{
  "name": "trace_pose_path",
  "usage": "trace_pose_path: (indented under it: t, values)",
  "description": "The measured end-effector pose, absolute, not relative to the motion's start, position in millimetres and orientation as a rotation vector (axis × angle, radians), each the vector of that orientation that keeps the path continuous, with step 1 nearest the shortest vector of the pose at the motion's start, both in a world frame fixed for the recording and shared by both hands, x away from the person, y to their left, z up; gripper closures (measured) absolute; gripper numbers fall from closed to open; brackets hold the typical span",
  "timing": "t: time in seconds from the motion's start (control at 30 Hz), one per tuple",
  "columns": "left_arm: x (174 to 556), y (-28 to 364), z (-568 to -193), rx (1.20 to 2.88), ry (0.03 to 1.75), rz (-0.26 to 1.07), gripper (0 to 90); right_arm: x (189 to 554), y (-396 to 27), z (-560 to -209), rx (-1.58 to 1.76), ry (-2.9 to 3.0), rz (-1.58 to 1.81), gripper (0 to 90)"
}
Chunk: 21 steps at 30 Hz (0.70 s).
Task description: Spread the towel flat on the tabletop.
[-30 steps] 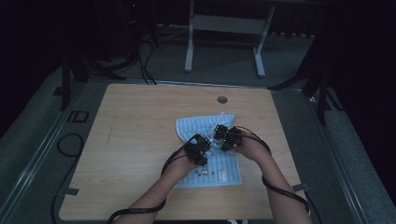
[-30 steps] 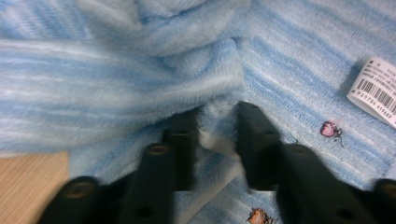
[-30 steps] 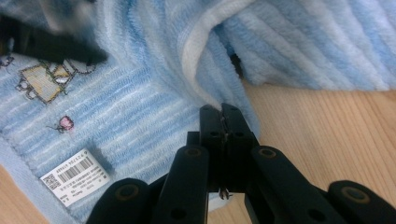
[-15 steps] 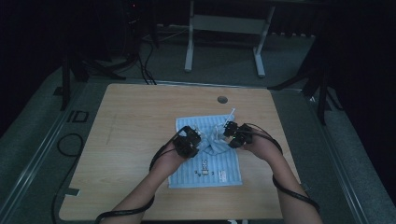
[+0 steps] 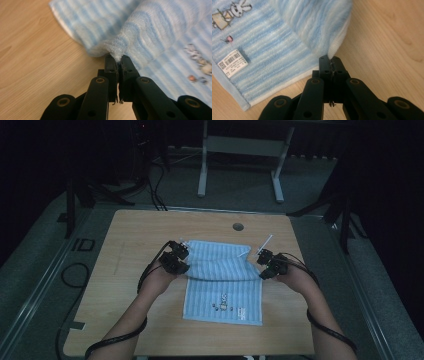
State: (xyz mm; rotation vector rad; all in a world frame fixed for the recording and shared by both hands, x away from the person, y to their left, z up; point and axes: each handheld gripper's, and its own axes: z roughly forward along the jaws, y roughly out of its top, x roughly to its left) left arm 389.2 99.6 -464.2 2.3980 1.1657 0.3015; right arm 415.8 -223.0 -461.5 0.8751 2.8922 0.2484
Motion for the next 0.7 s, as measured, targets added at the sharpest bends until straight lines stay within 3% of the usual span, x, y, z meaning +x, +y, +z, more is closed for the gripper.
trace_pose_path:
  t: [0.23, 0.37, 0.47, 0.7]
  values:
    - [413, 97, -484, 2.36, 1.239, 0.284, 83.2, 424, -225, -478, 0.932, 2.9, 0.235, 88.7]
    - [414, 99, -487, 2.379, 1.254, 0.281, 58.3, 430, -226, -484, 1.006, 2.841, 0.203, 72.4]
    - [408, 105, -483, 2.393, 1.229, 0.289, 49.7, 427, -230, -481, 0.996, 2.844, 0.204, 67.1]
    - [374, 102, -464, 2.434, 1.06, 0.306, 48.9, 402, -224, -465, 0.892, 2.878, 0.272, 65.4]
